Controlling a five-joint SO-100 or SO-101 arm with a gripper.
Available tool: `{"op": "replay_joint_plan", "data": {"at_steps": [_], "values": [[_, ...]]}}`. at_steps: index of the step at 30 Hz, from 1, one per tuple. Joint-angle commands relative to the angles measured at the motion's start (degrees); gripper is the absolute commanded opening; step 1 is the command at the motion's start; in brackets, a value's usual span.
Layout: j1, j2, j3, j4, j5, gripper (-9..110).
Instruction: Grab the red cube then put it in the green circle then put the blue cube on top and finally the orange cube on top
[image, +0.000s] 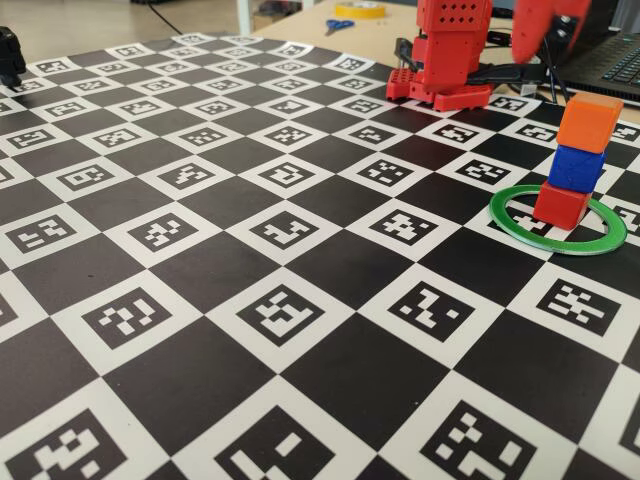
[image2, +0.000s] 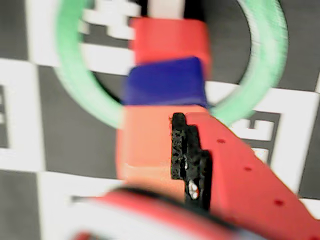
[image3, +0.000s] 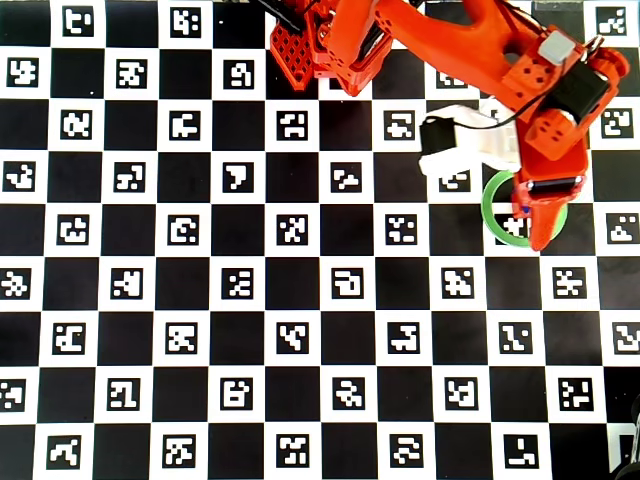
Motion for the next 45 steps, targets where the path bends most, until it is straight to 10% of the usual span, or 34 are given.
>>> {"op": "replay_joint_plan", "data": {"at_steps": [1,25,45], "values": [[7.6,8.8,-1.8,0.7,-3.9,44],[40.2,43.7,45.0,-34.4,-62.9,-5],[46.5,92.6,98.6,-48.1,-103.5,-6]]}}
